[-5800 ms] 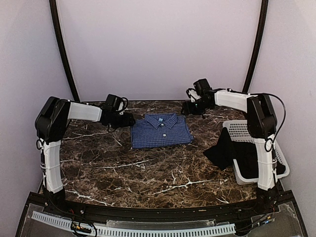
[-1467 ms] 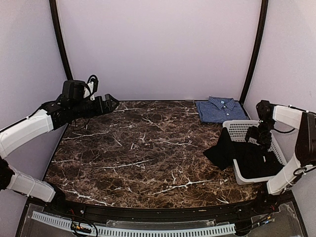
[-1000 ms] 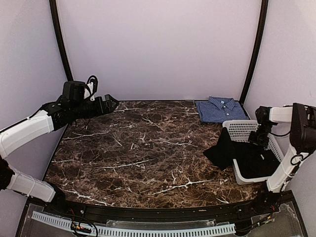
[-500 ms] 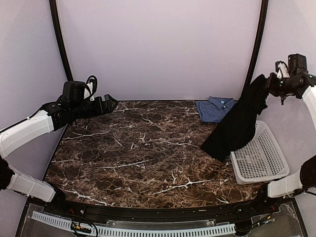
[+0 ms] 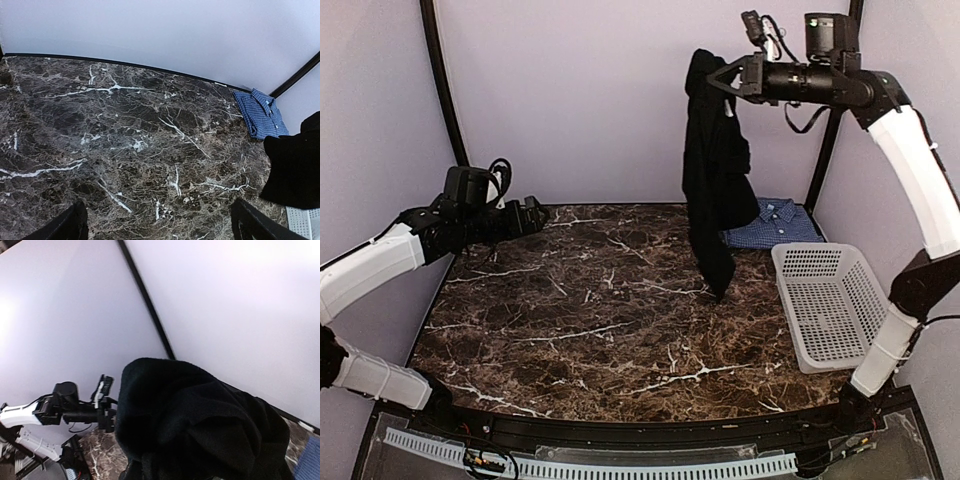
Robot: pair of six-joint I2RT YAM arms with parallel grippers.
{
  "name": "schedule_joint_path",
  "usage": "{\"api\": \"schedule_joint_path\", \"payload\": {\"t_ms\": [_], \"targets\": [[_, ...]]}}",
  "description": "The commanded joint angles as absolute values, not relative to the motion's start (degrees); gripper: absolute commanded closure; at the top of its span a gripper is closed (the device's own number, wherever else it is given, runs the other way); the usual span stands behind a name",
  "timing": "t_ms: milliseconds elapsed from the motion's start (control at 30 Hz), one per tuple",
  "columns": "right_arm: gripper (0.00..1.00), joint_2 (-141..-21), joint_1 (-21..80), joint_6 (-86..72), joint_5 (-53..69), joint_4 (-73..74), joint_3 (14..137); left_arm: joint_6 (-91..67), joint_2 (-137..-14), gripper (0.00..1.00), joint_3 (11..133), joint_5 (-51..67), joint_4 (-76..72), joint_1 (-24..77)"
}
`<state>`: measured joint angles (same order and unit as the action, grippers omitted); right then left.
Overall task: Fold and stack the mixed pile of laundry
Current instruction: Place the crumpled T-shirt at the center of the board, then pick up the crumpled T-shirt from the center of the board.
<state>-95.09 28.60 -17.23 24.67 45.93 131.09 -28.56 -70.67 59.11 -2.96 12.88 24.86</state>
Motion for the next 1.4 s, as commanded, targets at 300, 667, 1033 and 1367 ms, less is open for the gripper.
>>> {"api": "schedule_joint_path", "payload": {"t_ms": [300,667,1033,1367], "targets": [[0.70,-99.31,33.80,-20.66,30.02,28.60,123.62,-30.22,-60.09,0.01,62.19,-4.36,21.44,16.69],[0.19,-92.41,24.29,-18.42,23.63,30.04,86.09,-25.88,-64.04,0.01,58.91,5.58,22.60,16.61],[0.28,-113.19,33.79,-9.77,20.36,38.05,97.53,-32.40,-73.03,0.06,53.82,-1.17,32.71,16.53],[0.33,-115.19,37.73,-5.87,21.50,38.52,96.26,-46.66,-62.14,0.32,41.22,4.91,36.83,20.38]]}}
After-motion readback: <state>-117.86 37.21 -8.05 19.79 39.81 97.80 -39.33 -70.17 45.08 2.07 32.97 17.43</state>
